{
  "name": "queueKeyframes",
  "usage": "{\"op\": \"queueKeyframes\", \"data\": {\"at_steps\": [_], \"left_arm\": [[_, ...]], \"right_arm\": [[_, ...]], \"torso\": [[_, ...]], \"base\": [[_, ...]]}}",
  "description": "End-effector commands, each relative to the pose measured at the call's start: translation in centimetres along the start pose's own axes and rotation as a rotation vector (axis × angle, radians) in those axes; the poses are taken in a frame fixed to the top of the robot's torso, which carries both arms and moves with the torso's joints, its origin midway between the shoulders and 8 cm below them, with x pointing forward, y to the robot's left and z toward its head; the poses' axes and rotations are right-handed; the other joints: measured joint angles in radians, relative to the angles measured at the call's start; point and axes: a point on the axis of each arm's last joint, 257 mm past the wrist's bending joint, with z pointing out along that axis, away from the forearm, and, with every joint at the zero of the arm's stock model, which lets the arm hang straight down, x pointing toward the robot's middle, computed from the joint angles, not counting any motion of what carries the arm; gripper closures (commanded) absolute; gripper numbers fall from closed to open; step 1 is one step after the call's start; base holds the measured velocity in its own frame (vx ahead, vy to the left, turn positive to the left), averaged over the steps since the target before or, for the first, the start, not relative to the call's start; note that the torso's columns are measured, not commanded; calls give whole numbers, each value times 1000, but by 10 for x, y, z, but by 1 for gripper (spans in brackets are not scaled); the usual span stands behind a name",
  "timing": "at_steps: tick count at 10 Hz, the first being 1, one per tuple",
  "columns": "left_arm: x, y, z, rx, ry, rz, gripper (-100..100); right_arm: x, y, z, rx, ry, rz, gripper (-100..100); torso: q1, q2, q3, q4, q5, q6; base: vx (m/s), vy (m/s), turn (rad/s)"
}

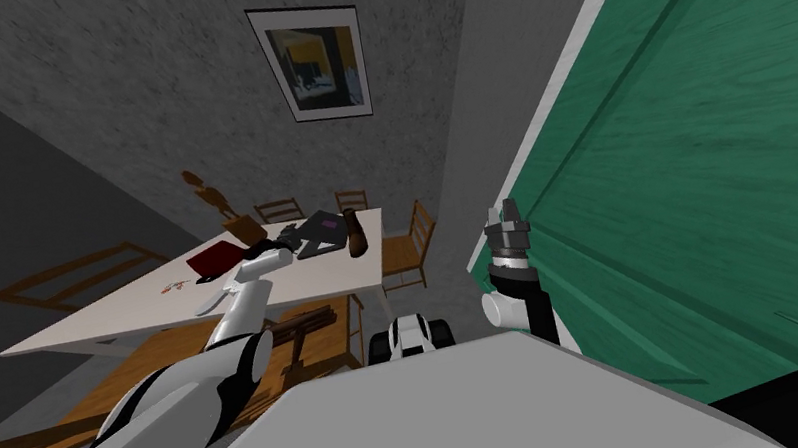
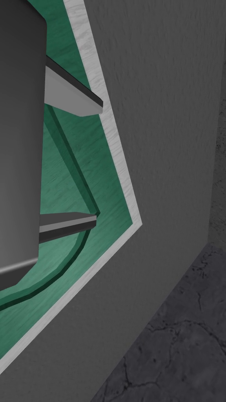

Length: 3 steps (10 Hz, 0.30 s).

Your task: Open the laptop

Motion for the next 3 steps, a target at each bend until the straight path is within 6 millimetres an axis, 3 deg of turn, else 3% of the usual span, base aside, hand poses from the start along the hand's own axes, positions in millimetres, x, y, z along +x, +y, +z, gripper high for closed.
{"op": "queueKeyframes", "data": {"at_steps": [1, 3], "left_arm": [[0, 0, 0, 0, 0, 0, 0], [0, 0, 0, 0, 0, 0, 0]], "right_arm": [[0, 0, 0, 0, 0, 0, 0], [0, 0, 0, 0, 0, 0, 0]], "torso": [[1, -1, -1, -1, 1, 0], [1, -2, -1, -2, 1, 0]], "base": [[0, 0, 0], [0, 0, 0]]}}
